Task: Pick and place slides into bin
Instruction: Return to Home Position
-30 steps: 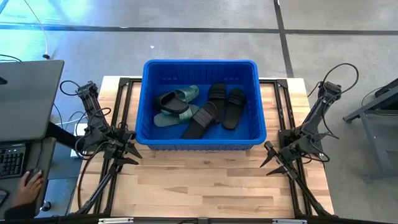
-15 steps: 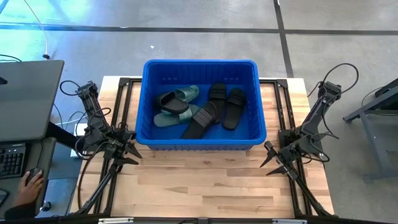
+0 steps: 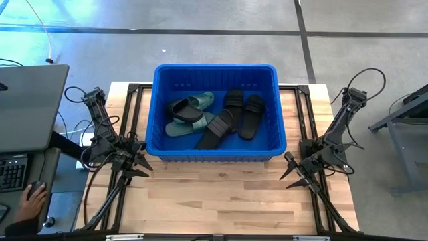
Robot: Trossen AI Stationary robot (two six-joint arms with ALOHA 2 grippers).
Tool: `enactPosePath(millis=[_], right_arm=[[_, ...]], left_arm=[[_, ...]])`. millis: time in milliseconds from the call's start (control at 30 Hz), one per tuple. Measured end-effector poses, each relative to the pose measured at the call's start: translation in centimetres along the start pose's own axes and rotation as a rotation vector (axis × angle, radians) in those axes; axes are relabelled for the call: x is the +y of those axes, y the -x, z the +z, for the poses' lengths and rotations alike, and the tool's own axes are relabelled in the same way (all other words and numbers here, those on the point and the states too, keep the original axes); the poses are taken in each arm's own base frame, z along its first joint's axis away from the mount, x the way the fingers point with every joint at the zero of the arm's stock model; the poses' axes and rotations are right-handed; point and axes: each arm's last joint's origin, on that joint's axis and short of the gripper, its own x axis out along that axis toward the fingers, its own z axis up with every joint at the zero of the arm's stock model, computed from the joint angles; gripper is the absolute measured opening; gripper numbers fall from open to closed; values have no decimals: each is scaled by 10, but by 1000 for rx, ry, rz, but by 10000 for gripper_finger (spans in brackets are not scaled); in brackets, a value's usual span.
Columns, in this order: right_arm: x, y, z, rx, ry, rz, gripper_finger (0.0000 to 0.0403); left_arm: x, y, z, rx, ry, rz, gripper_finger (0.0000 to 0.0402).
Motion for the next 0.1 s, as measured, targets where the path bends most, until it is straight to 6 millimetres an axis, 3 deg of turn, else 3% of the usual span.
enactPosePath(millis=[100], right_arm=[[0,0,0,0,0,0,173]], left_arm=[[0,0,0,0,0,0,115]])
